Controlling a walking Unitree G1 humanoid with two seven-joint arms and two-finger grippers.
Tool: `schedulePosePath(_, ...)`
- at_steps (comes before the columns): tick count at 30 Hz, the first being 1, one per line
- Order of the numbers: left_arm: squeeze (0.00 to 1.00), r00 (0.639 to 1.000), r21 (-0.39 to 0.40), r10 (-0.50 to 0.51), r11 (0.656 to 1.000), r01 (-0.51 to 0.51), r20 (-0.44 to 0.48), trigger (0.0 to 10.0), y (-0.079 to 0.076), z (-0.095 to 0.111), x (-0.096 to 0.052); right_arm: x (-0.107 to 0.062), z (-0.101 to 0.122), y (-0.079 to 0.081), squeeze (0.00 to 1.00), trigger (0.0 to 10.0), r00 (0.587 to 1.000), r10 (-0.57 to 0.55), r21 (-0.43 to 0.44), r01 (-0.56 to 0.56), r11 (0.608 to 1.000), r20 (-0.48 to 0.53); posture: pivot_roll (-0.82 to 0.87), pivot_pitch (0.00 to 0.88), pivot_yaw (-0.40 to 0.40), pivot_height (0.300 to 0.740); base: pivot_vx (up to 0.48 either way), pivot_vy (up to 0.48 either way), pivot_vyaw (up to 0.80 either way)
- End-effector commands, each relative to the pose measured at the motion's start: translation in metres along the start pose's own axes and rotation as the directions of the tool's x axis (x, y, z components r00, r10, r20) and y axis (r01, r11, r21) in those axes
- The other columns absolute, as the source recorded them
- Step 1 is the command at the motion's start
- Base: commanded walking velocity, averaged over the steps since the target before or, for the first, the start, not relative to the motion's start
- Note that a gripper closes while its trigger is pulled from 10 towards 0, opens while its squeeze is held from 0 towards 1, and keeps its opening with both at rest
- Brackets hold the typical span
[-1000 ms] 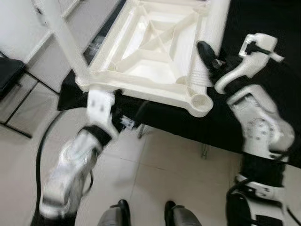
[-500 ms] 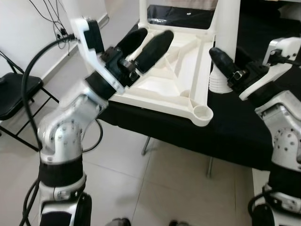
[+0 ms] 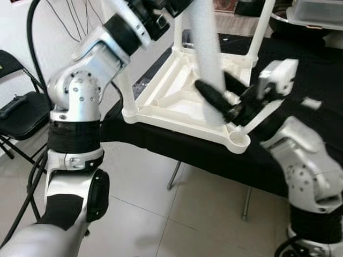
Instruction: Building children table
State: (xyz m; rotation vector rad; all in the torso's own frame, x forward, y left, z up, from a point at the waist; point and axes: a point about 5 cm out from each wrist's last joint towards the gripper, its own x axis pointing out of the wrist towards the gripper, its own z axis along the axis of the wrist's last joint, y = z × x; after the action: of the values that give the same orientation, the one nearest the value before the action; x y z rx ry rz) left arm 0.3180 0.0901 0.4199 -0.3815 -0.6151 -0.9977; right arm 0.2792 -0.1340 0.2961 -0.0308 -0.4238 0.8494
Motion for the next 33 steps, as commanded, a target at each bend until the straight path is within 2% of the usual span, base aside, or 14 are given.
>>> schedulePosePath(1, 0.00, 1.000, 0.017, 0.007, 1.000, -0.007, 0.001, 10.0, 0.000, 0.001, 0.003, 0.000, 0.004, 0.005, 0.00, 10.0, 1.000, 0.022, -0.005, -0.022, 1.000, 0.021, 0.00, 0.068, 0.017, 0.740, 0.000, 0.000, 0.00)
schedulePosePath(2, 0.00, 0.999, 0.035, 0.039, 0.999, -0.039, 0.003, 10.0, 0.006, 0.009, 0.004, 0.000, 0.002, 0.008, 0.00, 10.0, 0.999, 0.034, -0.010, -0.034, 0.999, 0.013, 0.00, 0.068, 0.016, 0.740, 0.000, 0.000, 0.00)
schedulePosePath(3, 0.00, 0.998, 0.048, 0.058, 0.997, -0.059, 0.007, 4.4, 0.010, 0.014, 0.003, 0.001, 0.002, 0.009, 0.00, 10.0, 0.999, 0.037, -0.012, -0.036, 0.999, 0.009, 0.00, 0.068, 0.016, 0.740, 0.000, 0.000, 0.00)
schedulePosePath(4, 0.00, 0.998, 0.048, 0.058, 0.997, -0.059, 0.007, 4.4, 0.010, 0.014, 0.003, 0.001, 0.002, 0.009, 0.00, 10.0, 0.999, 0.037, -0.012, -0.036, 0.999, 0.009, 0.00, 0.068, 0.016, 0.740, 0.000, 0.000, 0.00)
schedulePosePath(5, 0.00, 0.997, 0.040, 0.071, 0.997, -0.071, 0.011, 0.0, 0.012, 0.017, 0.002, 0.001, 0.001, 0.010, 0.00, 10.0, 0.999, 0.040, -0.014, -0.039, 0.999, 0.006, 0.00, 0.068, 0.016, 0.740, 0.000, 0.000, 0.00)
schedulePosePath(15, 0.00, 0.999, 0.000, 0.040, 0.999, -0.040, -0.013, 0.0, 0.015, 0.017, 0.003, 0.006, -0.010, 0.012, 0.00, 10.0, 0.999, 0.011, -0.035, -0.012, 0.999, -0.033, 0.01, 0.063, 0.012, 0.740, 0.000, 0.000, 0.00)
schedulePosePath(20, 0.00, 0.996, -0.058, -0.076, 0.996, 0.073, -0.055, 0.0, 0.004, 0.012, -0.001, 0.009, -0.023, 0.009, 0.00, 10.0, 0.994, -0.043, -0.083, 0.034, 0.996, -0.101, 0.01, 0.063, 0.012, 0.740, 0.000, 0.000, 0.00)
schedulePosePath(22, 0.00, 0.991, -0.049, -0.113, 0.993, 0.110, -0.072, 0.0, 0.000, 0.010, -0.004, 0.010, -0.028, 0.008, 0.00, 10.0, 0.989, -0.061, -0.093, 0.049, 0.994, -0.134, 0.01, 0.062, 0.011, 0.740, 0.000, 0.000, 0.00)
schedulePosePath(23, 0.00, 0.980, -0.028, -0.157, 0.988, 0.155, -0.120, 0.0, -0.004, 0.000, -0.009, 0.011, -0.034, 0.005, 0.00, 10.0, 0.980, -0.094, -0.080, 0.081, 0.994, -0.173, 0.01, 0.059, 0.009, 0.740, 0.000, 0.000, 0.00)
schedulePosePath(24, 0.00, 0.965, -0.011, -0.196, 0.980, 0.198, -0.171, 0.0, -0.008, -0.014, -0.016, 0.013, -0.039, 0.005, 1.00, 10.0, 0.976, -0.091, -0.066, 0.079, 0.995, -0.200, 0.01, 0.056, 0.008, 0.740, 0.000, 0.000, 0.00)
schedulePosePath(25, 0.00, 0.965, -0.011, -0.196, 0.980, 0.198, -0.171, 0.0, -0.008, -0.014, -0.016, 0.013, -0.039, 0.005, 1.00, 10.0, 0.976, -0.091, -0.066, 0.079, 0.995, -0.200, 0.01, 0.056, 0.008, 0.740, 0.000, 0.000, 0.00)
schedulePosePath(27, 0.00, 0.943, 0.000, -0.231, 0.971, 0.238, -0.241, 0.0, -0.010, -0.035, -0.026, 0.017, -0.043, 0.008, 1.00, 10.0, 0.972, -0.082, -0.046, 0.073, 0.996, -0.220, 0.01, 0.053, 0.003, 0.740, 0.000, 0.000, 0.00)
schedulePosePath(28, 0.00, 0.943, 0.000, -0.231, 0.971, 0.238, -0.241, 0.0, -0.010, -0.035, -0.026, 0.017, -0.043, 0.008, 1.00, 10.0, 0.972, -0.082, -0.046, 0.073, 0.996, -0.220, 0.01, 0.053, 0.003, 0.740, 0.000, 0.000, 0.00)
schedulePosePath(33, 0.00, 0.915, 0.034, -0.209, 0.972, 0.234, -0.344, 0.0, -0.007, -0.065, -0.045, 0.025, -0.043, 0.022, 1.00, 10.0, 0.976, -0.029, 0.006, 0.031, 1.000, -0.218, 0.01, 0.050, 0.001, 0.740, 0.000, 0.000, 0.00)
